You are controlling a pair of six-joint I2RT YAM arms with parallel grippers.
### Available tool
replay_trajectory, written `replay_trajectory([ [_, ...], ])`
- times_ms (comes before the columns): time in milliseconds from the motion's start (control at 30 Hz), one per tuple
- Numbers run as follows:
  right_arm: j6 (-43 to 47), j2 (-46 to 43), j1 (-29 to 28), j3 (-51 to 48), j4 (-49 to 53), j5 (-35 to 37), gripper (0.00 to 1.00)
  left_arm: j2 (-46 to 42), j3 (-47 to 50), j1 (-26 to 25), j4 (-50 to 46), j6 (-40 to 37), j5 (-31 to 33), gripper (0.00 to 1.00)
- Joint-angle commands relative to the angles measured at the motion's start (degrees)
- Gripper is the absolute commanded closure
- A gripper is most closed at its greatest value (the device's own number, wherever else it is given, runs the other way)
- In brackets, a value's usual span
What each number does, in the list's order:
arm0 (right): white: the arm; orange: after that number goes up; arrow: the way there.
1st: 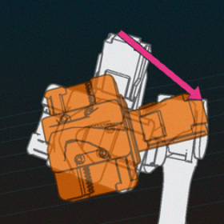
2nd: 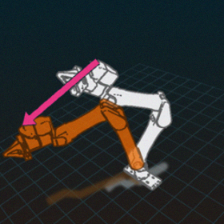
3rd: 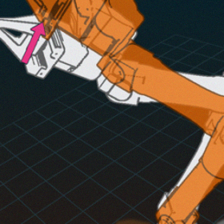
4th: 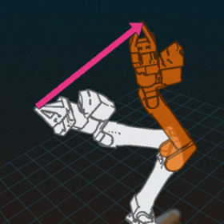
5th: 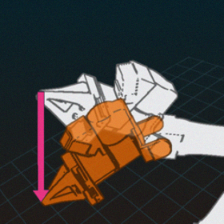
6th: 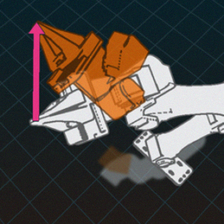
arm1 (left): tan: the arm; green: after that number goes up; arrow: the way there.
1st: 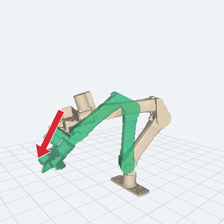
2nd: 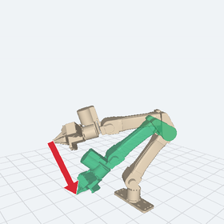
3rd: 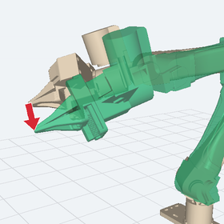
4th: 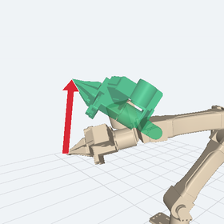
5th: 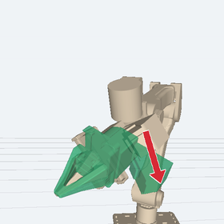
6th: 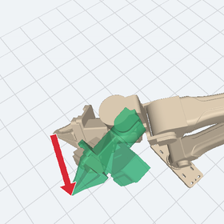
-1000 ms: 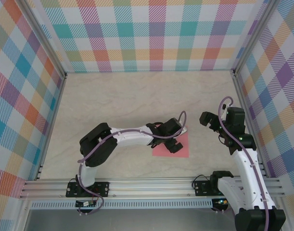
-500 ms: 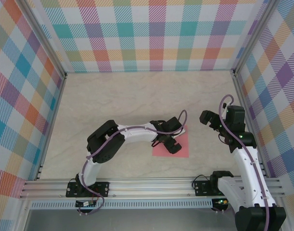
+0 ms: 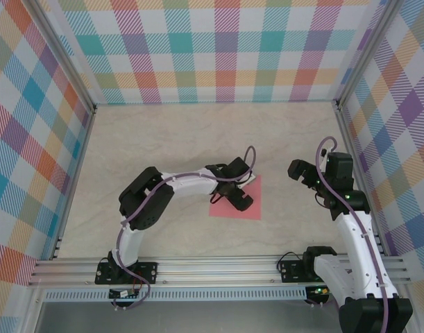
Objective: Fold a paper plane with a square sheet of paper (fold left side to right side)
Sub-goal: Move the square sheet of paper to the center of the table.
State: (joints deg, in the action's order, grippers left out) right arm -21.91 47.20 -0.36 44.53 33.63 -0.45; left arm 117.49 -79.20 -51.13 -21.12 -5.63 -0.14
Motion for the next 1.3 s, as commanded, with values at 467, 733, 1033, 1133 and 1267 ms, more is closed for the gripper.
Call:
replay_trajectory([
  [467,0.2,15.0,-5.2,3.1,-2.2,-7.9,0.0,-14.9,9.0,8.0,-3.0,-1.0,-4.1,0.0],
  [733,0.6,33.6,-17.3,13.1,-5.0,-3.9,0.03,-30.2,21.6,11.8,4.3,12.3,-9.3,0.0],
  [1033,0.5,53.6,-24.5,27.2,-5.4,-1.9,0.05,-36.6,36.2,16.6,17.3,31.9,-19.6,0.0],
  [1133,0.4,58.4,-26.3,30.6,-4.6,-1.5,0.05,-34.2,36.5,16.6,18.8,34.1,-22.9,0.01],
  [1267,0.1,62.3,-27.8,33.2,-3.8,-0.4,0.04,-31.8,36.3,16.6,19.7,34.7,-23.5,0.02],
])
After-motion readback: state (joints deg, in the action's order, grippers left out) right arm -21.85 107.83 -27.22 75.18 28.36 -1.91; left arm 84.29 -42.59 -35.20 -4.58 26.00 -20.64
